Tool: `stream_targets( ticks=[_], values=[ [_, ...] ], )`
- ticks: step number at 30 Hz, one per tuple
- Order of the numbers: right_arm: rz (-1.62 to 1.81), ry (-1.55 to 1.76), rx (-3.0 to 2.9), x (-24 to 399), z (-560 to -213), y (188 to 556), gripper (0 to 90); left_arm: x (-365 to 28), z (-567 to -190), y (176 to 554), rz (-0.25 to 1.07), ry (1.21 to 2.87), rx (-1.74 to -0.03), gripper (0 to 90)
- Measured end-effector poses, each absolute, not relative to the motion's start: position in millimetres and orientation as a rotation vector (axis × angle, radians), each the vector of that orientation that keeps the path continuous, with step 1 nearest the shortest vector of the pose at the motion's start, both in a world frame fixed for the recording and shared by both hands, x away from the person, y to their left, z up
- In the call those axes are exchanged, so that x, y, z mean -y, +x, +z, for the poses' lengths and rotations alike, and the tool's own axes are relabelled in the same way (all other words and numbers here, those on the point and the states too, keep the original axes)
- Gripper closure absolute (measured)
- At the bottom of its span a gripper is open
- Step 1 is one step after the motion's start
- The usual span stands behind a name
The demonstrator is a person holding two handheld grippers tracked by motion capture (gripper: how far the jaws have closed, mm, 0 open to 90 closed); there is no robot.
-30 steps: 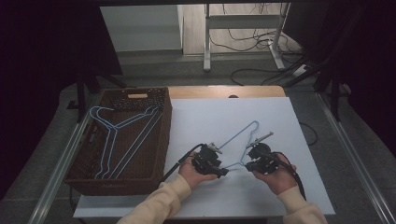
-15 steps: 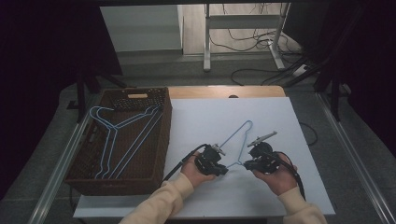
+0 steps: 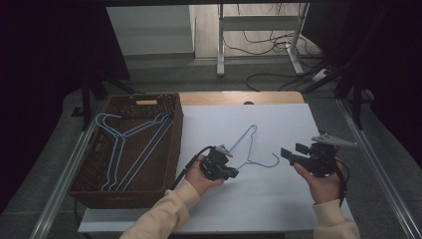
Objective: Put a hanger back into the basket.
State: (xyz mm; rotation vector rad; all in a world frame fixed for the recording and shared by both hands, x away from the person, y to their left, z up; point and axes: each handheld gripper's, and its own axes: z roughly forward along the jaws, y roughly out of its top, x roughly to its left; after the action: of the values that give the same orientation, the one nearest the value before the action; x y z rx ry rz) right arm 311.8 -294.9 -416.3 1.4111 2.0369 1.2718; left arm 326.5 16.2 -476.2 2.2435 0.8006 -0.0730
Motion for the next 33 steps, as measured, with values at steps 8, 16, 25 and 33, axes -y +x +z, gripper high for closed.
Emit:
stream_targets(
  ticks=[8, 16, 25, 33],
  values=[
    [1.207, 1.454, -2.055, 307.7, -434.3, 320.4, 32.8, -30.6, -453.9, 319.9, -0.035, 2.202, -0.788, 85.9],
    [1.163, 1.449, -2.114, 303.7, -444.7, 324.0, 32.7, -36.5, -438.4, 311.6, -0.020, 2.160, -0.765, 86.0],
    [1.157, 1.443, -2.137, 301.6, -448.1, 324.7, 32.8, -47.8, -411.1, 302.6, 0.012, 2.127, -0.730, 86.1],
    [1.150, 1.423, -2.162, 297.8, -449.8, 324.7, 32.8, -70.1, -391.4, 301.3, -0.003, 2.062, -0.720, 86.1]
  ],
)
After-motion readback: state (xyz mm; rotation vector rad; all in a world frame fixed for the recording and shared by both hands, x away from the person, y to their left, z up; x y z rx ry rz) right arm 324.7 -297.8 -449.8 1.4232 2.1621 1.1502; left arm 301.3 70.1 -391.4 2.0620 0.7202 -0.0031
